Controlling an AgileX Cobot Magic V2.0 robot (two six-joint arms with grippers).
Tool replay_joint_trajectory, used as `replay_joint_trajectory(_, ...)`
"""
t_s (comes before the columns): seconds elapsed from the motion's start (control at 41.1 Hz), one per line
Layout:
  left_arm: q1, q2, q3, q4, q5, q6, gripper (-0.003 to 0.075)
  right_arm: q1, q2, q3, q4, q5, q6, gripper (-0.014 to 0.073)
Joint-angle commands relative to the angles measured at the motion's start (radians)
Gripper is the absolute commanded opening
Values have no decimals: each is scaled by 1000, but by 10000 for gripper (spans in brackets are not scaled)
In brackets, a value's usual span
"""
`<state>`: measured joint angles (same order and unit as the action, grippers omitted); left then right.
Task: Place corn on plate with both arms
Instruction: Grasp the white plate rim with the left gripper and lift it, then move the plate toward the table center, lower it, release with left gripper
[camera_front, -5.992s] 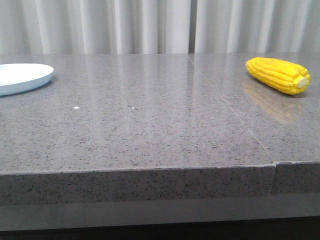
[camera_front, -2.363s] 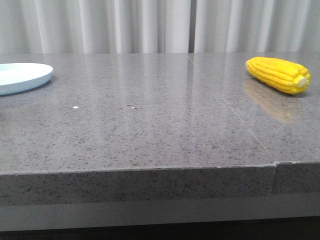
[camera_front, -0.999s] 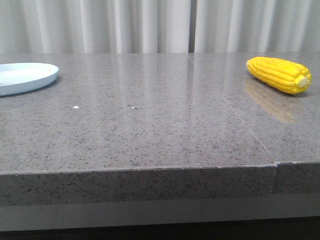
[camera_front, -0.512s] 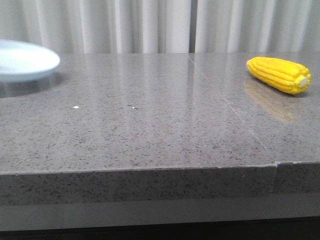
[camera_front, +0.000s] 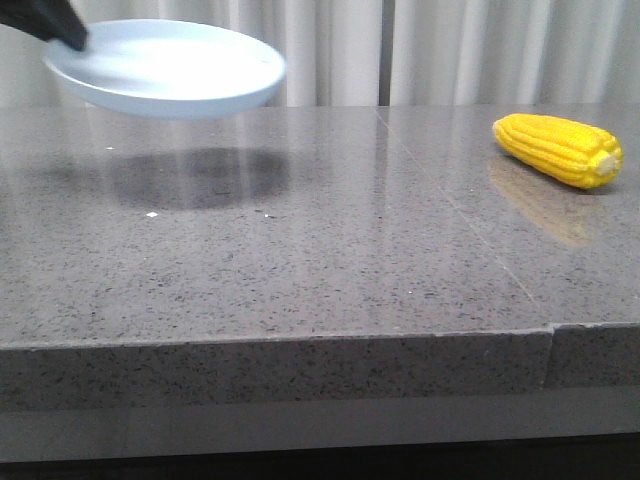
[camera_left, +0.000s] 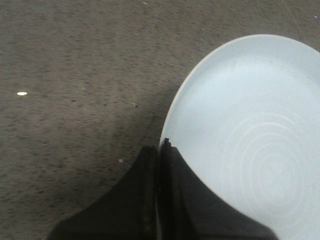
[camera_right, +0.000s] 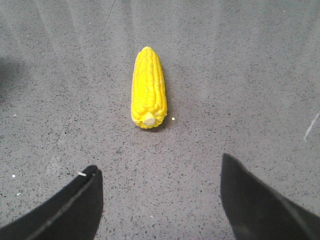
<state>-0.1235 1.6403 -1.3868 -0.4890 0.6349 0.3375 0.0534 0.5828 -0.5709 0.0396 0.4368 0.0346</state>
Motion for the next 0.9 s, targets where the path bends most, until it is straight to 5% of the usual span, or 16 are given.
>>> replay_joint_trajectory(0.0, -60, -7, -30, -40, -70, -2, -20, -7, 9, -34, -12, -71, -12, 526)
replay_joint_trajectory(0.487, -172, 145, -30, -127, -176, -2, -12, -7, 9, -34, -12, -72, -12, 526)
replay_joint_trajectory(0.706, -172, 158, -30, -127, -155, -2, 307, -7, 9, -34, -12, -72, -12, 526)
replay_joint_trajectory(0.877, -172, 129, -30, -105, -150, -2, 417, -7, 9, -34, -12, -72, -12, 526)
